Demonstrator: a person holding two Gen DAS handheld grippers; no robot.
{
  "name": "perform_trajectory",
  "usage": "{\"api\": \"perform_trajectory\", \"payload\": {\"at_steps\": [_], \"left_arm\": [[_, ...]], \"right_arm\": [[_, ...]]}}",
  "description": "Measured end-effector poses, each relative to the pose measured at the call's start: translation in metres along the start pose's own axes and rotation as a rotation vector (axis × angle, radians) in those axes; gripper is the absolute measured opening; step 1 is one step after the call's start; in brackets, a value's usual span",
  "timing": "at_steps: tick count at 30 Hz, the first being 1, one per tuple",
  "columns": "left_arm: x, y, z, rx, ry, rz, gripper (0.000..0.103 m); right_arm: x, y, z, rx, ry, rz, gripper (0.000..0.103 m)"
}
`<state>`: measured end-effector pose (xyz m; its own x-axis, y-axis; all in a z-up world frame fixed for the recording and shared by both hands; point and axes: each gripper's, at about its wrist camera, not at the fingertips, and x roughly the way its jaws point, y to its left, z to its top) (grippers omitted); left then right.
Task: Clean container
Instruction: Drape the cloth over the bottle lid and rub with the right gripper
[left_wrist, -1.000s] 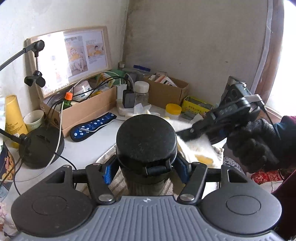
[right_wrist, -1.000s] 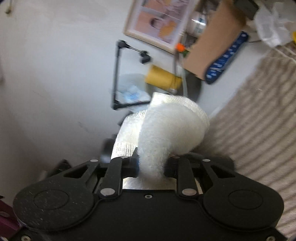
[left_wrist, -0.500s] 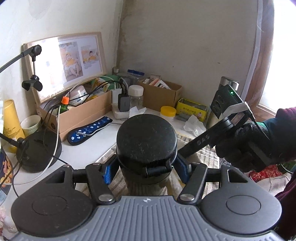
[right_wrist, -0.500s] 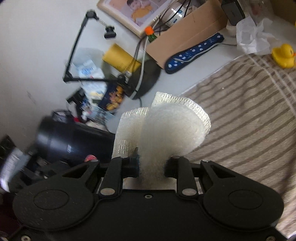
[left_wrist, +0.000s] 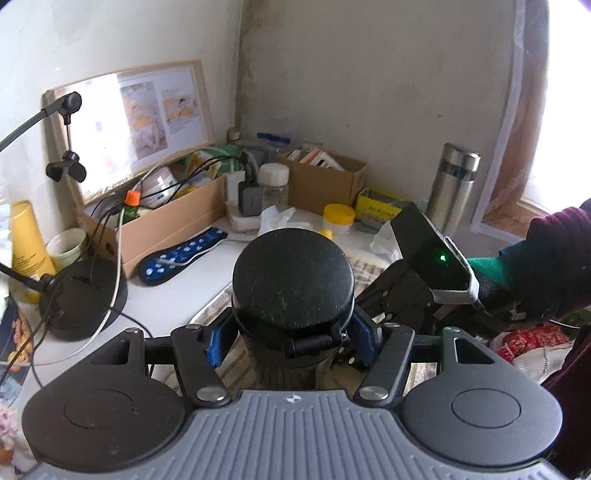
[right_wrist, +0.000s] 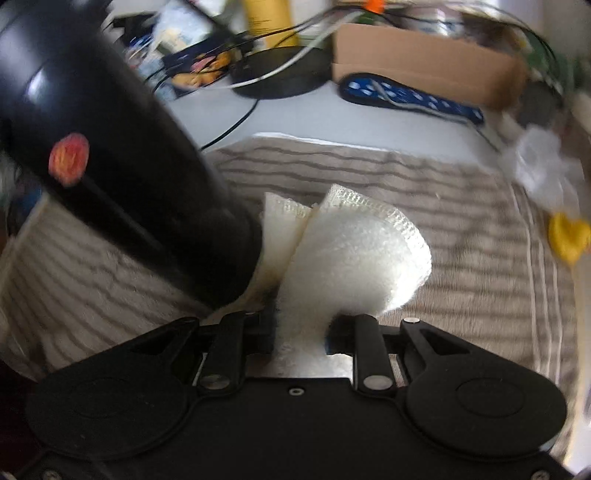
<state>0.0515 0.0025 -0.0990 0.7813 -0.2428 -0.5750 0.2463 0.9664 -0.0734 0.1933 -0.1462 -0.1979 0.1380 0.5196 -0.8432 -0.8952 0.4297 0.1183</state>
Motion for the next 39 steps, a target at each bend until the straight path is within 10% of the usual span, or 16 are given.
{"api": "perform_trajectory", "payload": {"at_steps": [7, 14, 22, 39], "left_arm": [[0.008, -0.007, 0.015, 0.008, 0.072, 0.031, 0.064], [0.017, -0.012, 0.029, 0.015, 0.142, 0.058, 0.064], [0.026, -0.016, 0.038, 0.068, 0.176, 0.045, 0.064], [0.027, -0.016, 0.026, 0.292, 0.101, -0.113, 0.064]], "right_arm": [[-0.003, -0.026, -0.003, -0.03, -0.047, 0.156, 0.021], [-0.001, -0.103, -0.01, 0.444, -0.132, 0.589, 0.021], [-0.032, -0.114, -0.001, 0.678, -0.31, 0.906, 0.021], [-0.121, -0.058, 0.004, 0.695, -0.578, 0.794, 0.019]]}}
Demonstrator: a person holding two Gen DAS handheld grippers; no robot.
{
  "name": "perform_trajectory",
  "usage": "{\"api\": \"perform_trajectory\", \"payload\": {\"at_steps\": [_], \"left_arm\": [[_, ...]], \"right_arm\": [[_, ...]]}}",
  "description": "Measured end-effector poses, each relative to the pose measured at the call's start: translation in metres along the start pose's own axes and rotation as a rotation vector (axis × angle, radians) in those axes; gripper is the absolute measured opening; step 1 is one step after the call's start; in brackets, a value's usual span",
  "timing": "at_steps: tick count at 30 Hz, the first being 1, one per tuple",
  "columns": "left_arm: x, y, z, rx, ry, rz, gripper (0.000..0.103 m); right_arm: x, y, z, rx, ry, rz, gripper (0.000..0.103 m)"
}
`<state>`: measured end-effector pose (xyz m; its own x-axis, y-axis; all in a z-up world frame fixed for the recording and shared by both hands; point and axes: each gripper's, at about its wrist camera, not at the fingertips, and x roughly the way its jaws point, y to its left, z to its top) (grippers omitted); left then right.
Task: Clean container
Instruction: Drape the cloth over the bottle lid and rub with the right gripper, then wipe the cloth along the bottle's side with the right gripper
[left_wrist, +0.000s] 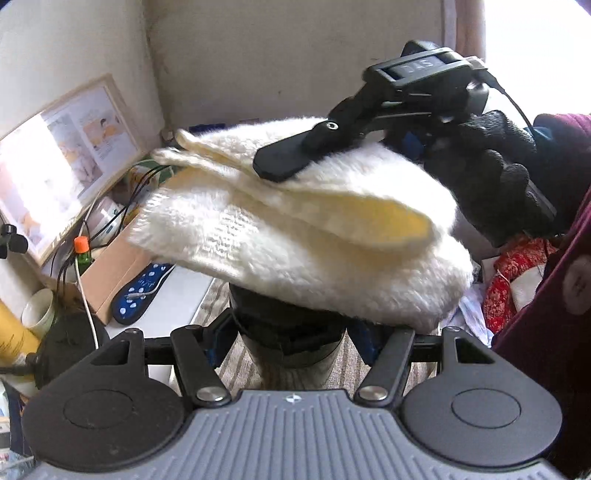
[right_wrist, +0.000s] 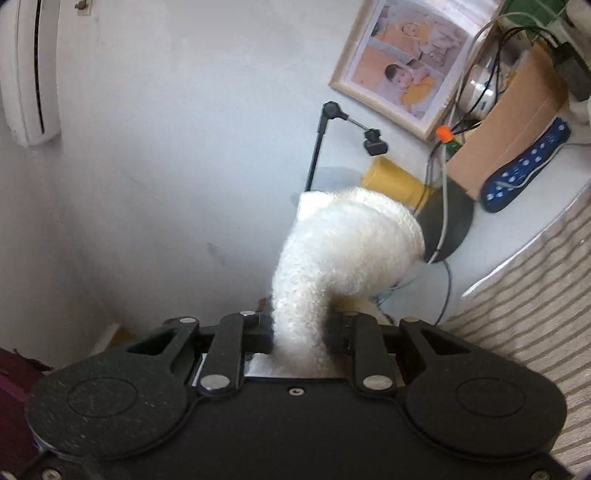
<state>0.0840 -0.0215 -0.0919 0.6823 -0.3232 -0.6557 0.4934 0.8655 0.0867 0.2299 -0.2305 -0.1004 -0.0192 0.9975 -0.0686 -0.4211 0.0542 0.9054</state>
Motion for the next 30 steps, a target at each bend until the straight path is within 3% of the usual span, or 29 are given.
{"api": "perform_trajectory", "payload": {"at_steps": [6, 13, 16, 30], "left_arm": [[0.002, 0.005, -0.004, 0.063, -0.031, -0.056, 0.064], [0.009, 0.004, 0.0, 0.057, -0.042, -0.056, 0.064], [0.01, 0.002, 0.001, 0.053, -0.043, -0.051, 0.064], [0.01, 0.002, 0.006, -0.006, 0.008, 0.015, 0.064]], "right_arm": [[-0.017, -0.005, -0.018, 0.052, -0.102, -0.02, 0.02], [-0.045, -0.026, -0.026, 0.188, -0.226, 0.017, 0.02], [-0.038, -0.032, -0.023, 0.161, -0.16, -0.06, 0.02], [0.001, -0.105, -0.023, 0.203, 0.037, -0.156, 0.021]]}}
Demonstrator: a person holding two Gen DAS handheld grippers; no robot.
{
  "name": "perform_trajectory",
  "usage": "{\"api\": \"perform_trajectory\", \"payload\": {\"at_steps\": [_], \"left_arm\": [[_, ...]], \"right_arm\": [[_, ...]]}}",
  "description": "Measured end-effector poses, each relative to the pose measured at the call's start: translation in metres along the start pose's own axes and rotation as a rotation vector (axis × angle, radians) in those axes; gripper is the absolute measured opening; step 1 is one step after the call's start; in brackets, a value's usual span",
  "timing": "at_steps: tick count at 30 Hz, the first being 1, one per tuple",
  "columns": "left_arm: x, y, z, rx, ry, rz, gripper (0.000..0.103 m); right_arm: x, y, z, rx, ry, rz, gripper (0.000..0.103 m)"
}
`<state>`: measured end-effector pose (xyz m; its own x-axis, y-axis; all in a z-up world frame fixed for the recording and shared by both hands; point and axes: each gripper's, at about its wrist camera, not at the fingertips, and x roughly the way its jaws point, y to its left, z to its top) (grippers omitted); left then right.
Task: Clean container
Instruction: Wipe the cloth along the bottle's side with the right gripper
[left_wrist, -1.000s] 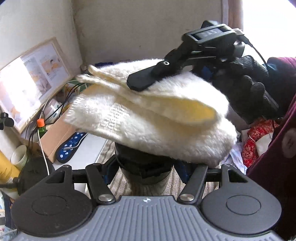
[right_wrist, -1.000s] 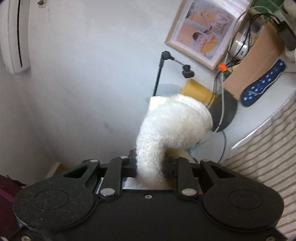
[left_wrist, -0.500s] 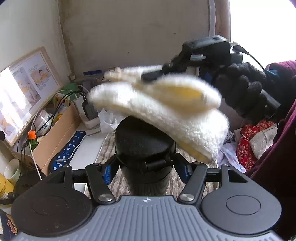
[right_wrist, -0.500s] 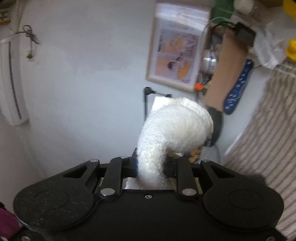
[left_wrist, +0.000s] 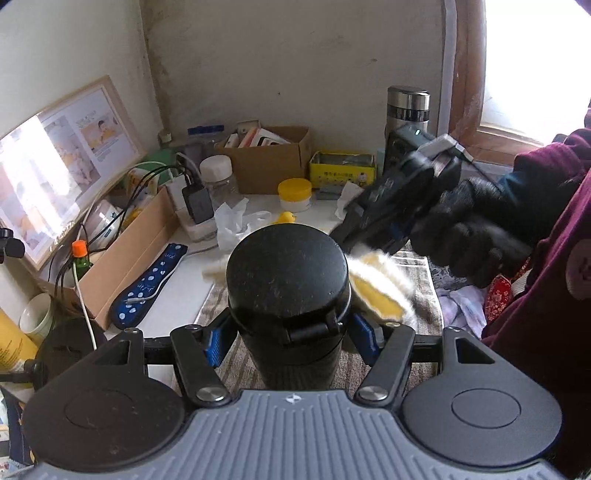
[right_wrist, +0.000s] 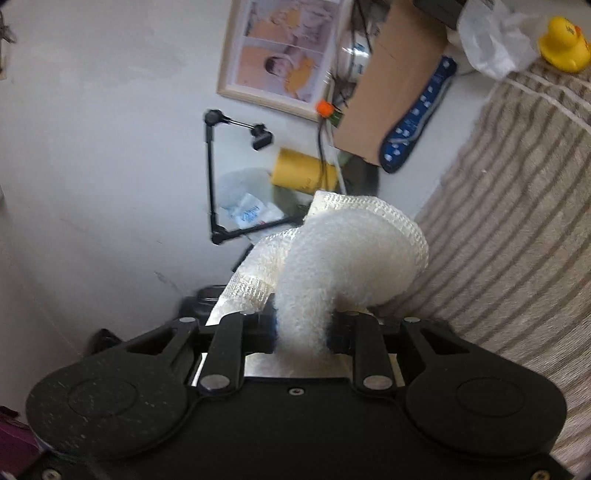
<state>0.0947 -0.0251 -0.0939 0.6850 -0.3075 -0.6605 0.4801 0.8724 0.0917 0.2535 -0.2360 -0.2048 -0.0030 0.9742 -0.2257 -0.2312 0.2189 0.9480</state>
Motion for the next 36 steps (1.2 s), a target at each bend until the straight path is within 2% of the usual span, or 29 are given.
{"api": "perform_trajectory", "payload": {"at_steps": [3, 8, 12, 14, 17, 19, 22, 24, 27, 30, 33, 36], "left_arm": [[0.002, -0.002, 0.003, -0.021, 0.014, 0.019, 0.064], [0.006, -0.005, 0.011, -0.114, 0.06, 0.085, 0.065], [0.018, -0.016, 0.016, -0.254, 0.153, 0.19, 0.066], [0.021, -0.02, 0.016, -0.325, 0.181, 0.216, 0.066], [0.013, -0.019, 0.015, -0.462, 0.144, 0.262, 0.066], [0.01, -0.013, 0.015, -0.501, 0.119, 0.274, 0.066], [0.008, -0.009, 0.017, -0.446, 0.11, 0.296, 0.065], [0.006, -0.004, 0.018, -0.376, 0.113, 0.24, 0.065], [0.006, 0.001, 0.018, -0.157, 0.119, 0.151, 0.065], [0.007, 0.011, 0.02, 0.01, 0.146, 0.027, 0.065], [0.007, 0.023, 0.019, 0.027, 0.137, -0.026, 0.065], [0.004, 0.026, 0.017, -0.009, 0.153, -0.013, 0.065]], "right_arm": [[0.009, -0.015, 0.002, -0.005, 0.028, -0.067, 0.021], [0.026, -0.032, 0.002, -0.101, 0.09, -0.236, 0.021], [0.027, -0.038, -0.001, -0.112, 0.079, -0.244, 0.021], [0.025, -0.039, -0.004, -0.118, 0.074, -0.243, 0.021], [0.023, -0.039, -0.005, -0.118, 0.075, -0.239, 0.021], [0.022, -0.036, -0.005, -0.132, 0.082, -0.236, 0.021], [0.025, -0.031, -0.004, -0.156, 0.097, -0.226, 0.021], [0.026, -0.03, -0.004, -0.166, 0.103, -0.229, 0.021], [0.022, -0.028, -0.003, -0.16, 0.088, -0.203, 0.021], [0.014, -0.028, -0.001, -0.122, 0.054, -0.159, 0.021], [0.006, -0.026, 0.0, -0.092, 0.02, -0.115, 0.021], [-0.001, -0.02, -0.002, -0.056, -0.019, -0.066, 0.021]]}}
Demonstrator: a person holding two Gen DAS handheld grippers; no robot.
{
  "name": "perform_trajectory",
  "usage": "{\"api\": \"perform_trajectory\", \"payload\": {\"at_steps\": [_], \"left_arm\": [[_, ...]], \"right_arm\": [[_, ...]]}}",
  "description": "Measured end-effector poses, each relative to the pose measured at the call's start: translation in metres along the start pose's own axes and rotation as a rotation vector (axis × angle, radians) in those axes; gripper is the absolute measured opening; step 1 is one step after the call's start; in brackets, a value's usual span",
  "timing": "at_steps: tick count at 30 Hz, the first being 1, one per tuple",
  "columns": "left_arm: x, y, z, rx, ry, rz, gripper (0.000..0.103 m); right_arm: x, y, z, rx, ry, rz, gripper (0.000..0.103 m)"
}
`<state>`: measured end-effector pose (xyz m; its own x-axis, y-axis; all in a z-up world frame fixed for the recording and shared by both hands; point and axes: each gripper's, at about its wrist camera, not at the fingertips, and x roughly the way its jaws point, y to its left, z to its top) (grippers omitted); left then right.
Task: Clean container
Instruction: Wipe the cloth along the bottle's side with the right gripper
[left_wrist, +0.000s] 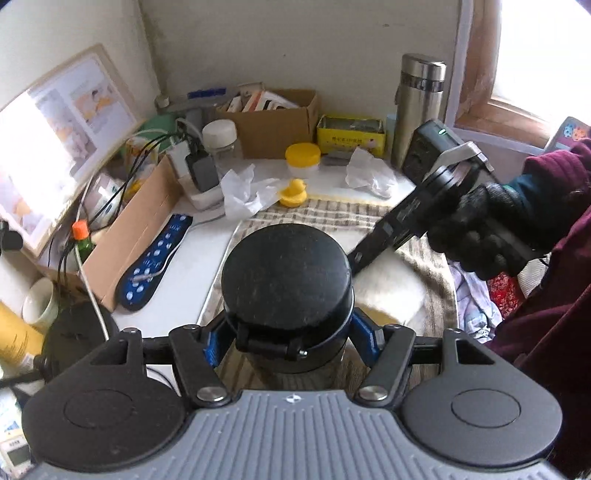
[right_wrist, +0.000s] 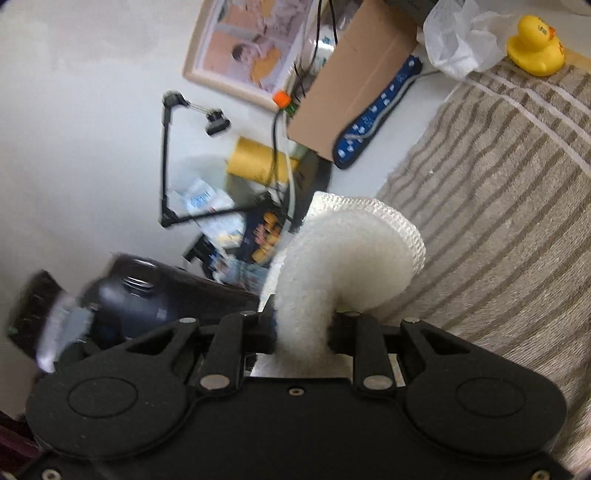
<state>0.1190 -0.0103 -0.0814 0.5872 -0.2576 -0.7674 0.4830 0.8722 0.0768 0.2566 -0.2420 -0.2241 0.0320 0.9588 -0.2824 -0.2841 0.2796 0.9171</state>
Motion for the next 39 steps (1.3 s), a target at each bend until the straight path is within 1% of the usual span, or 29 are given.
{"api": "perform_trajectory", "payload": {"at_steps": [3, 7, 9, 10, 11, 14, 17, 19, 22, 24, 25, 27, 29, 31, 33, 39], "left_arm": [[-0.003, -0.007, -0.006, -0.061, -0.014, 0.048, 0.065], [-0.005, -0.01, -0.01, -0.222, -0.036, 0.121, 0.065], [-0.009, -0.012, -0.011, -0.29, -0.063, 0.161, 0.065], [-0.012, -0.013, -0.012, -0.316, -0.085, 0.171, 0.065], [-0.015, -0.013, -0.014, -0.33, -0.099, 0.166, 0.065], [-0.018, -0.012, -0.017, -0.319, -0.121, 0.153, 0.064], [-0.02, -0.006, -0.019, -0.321, -0.128, 0.135, 0.064], [-0.02, -0.006, -0.021, -0.323, -0.137, 0.126, 0.064], [-0.022, -0.008, -0.025, -0.316, -0.156, 0.118, 0.064], [-0.023, -0.009, -0.027, -0.31, -0.165, 0.115, 0.064], [-0.023, -0.01, -0.028, -0.309, -0.168, 0.114, 0.064], [-0.023, -0.009, -0.029, -0.305, -0.173, 0.112, 0.064], [-0.024, -0.008, -0.031, -0.305, -0.177, 0.108, 0.064], [-0.025, -0.007, -0.034, -0.299, -0.184, 0.102, 0.064], [-0.025, -0.007, -0.036, -0.29, -0.19, 0.097, 0.064], [-0.025, -0.01, -0.038, -0.249, -0.197, 0.096, 0.064]], "right_arm": [[-0.004, 0.008, -0.002, 0.025, -0.03, 0.043, 0.021], [-0.002, 0.02, -0.004, 0.023, -0.037, 0.07, 0.021], [-0.003, 0.027, -0.005, 0.023, -0.041, 0.094, 0.021], [-0.004, 0.031, -0.005, 0.023, -0.045, 0.11, 0.021], [-0.006, 0.035, -0.005, 0.022, -0.049, 0.126, 0.021], [-0.015, 0.047, -0.004, 0.042, -0.084, 0.21, 0.021], [-0.024, 0.06, -0.002, 0.049, -0.114, 0.27, 0.021], [-0.029, 0.067, -0.001, 0.071, -0.139, 0.34, 0.021], [-0.031, 0.071, -0.001, 0.135, -0.176, 0.472, 0.021], [-0.026, 0.069, -0.003, 0.173, -0.188, 0.507, 0.021], [-0.022, 0.066, -0.003, 0.171, -0.178, 0.474, 0.021], [-0.013, 0.062, -0.005, 0.135, -0.128, 0.342, 0.021], [-0.005, 0.059, -0.009, 0.105, -0.097, 0.259, 0.021], [-0.003, 0.057, -0.01, 0.096, -0.09, 0.22, 0.021], [0.001, 0.057, -0.01, 0.061, -0.069, 0.178, 0.021], [0.014, 0.041, -0.016, 0.083, -0.028, 0.11, 0.021]]}}
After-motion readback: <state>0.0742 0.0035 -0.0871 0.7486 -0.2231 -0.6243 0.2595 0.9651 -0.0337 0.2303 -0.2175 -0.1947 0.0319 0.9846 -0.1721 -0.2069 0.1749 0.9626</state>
